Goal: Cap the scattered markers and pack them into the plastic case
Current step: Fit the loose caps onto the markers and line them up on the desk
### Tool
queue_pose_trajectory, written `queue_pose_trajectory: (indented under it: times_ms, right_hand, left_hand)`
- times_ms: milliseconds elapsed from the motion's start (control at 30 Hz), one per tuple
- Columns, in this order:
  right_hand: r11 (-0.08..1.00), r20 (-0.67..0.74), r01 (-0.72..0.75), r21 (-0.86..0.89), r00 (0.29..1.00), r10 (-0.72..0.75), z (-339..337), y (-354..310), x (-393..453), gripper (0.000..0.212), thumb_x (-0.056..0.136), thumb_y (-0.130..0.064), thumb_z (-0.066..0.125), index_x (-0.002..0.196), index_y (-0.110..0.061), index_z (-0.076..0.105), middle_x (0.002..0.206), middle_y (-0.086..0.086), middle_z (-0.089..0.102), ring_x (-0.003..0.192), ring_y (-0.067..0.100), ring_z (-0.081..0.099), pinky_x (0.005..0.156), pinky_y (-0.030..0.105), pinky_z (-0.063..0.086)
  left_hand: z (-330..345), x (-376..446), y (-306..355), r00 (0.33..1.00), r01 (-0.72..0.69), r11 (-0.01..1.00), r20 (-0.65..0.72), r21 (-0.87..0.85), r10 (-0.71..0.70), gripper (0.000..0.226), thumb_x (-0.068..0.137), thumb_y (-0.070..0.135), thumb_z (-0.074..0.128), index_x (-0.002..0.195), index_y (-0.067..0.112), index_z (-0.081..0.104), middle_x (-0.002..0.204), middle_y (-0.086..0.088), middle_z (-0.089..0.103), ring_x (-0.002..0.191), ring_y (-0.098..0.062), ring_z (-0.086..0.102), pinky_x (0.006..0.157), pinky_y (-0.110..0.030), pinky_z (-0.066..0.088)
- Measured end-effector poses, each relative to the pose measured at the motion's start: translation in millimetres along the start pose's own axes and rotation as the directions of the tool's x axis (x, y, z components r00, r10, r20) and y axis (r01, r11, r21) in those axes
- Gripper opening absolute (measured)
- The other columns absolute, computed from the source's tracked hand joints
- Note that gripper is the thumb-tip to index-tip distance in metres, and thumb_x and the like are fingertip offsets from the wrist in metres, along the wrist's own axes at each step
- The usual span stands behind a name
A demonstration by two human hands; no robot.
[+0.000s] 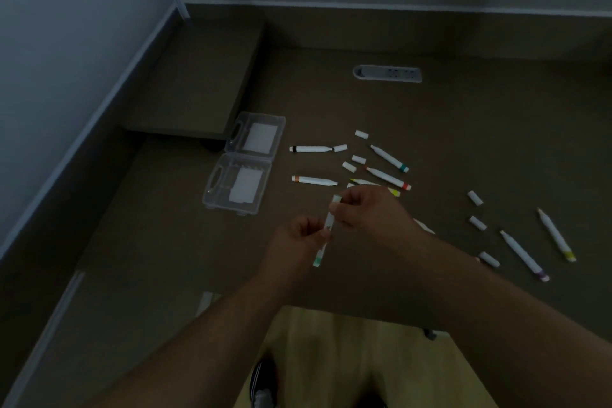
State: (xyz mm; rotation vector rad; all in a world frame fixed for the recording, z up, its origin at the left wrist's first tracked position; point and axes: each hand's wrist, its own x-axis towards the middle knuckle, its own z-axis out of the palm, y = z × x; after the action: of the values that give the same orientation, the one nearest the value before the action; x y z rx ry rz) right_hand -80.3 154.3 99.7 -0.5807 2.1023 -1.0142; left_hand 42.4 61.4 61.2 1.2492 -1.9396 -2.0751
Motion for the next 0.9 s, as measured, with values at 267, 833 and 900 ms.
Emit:
queue_pose_trajectory:
  times_ms: [267, 833, 900]
  right_hand:
    - [0.99, -0.016, -0.104, 0.096, 0.994, 0.106, 29.4, 10.1, 18.4, 0.012, 0.093, -0.027, 0.063, 0.096, -0.019, 0.071, 0.084, -0.006, 0.068, 0.075, 0.002, 0.063, 0.063, 0.017, 0.045]
    - [0.9, -0.323, -0.348, -0.262, 0.911, 0.258, 27.2, 79.6, 34.7, 0.023, 0.095, -0.034, 0.057, 0.116, -0.027, 0.064, 0.109, -0.003, 0.065, 0.087, 0.007, 0.057, 0.081, 0.027, 0.049]
    - [0.893, -0.331, -0.323, -0.312, 0.918, 0.217, 22.2, 74.5, 41.5, 0.02, 0.096, -0.032, 0.056, 0.113, -0.025, 0.064, 0.106, -0.002, 0.064, 0.088, 0.009, 0.057, 0.082, 0.028, 0.049]
  left_hand:
    - [-22.2, 22.8, -14.0, 0.999, 0.031, 0.992, -0.021, 0.126, -0.029, 0.013, 0.095, 0.02, 0.063, 0.084, 0.026, 0.066, 0.084, 0.006, 0.072, 0.073, -0.002, 0.067, 0.061, -0.02, 0.051]
    - [-34.0, 90.4, -37.1, 0.99, -0.051, 0.489, -0.019, 0.871, 0.137, 0.031, 0.094, 0.039, 0.061, 0.12, 0.022, 0.06, 0.111, 0.0, 0.064, 0.1, -0.015, 0.062, 0.09, -0.034, 0.053]
    - [-35.4, 97.6, -25.5, 0.981, -0.113, 0.467, 0.023, 0.877, 0.194, 0.031, 0.096, 0.043, 0.056, 0.119, 0.022, 0.061, 0.11, 0.001, 0.063, 0.093, -0.011, 0.057, 0.084, -0.028, 0.05]
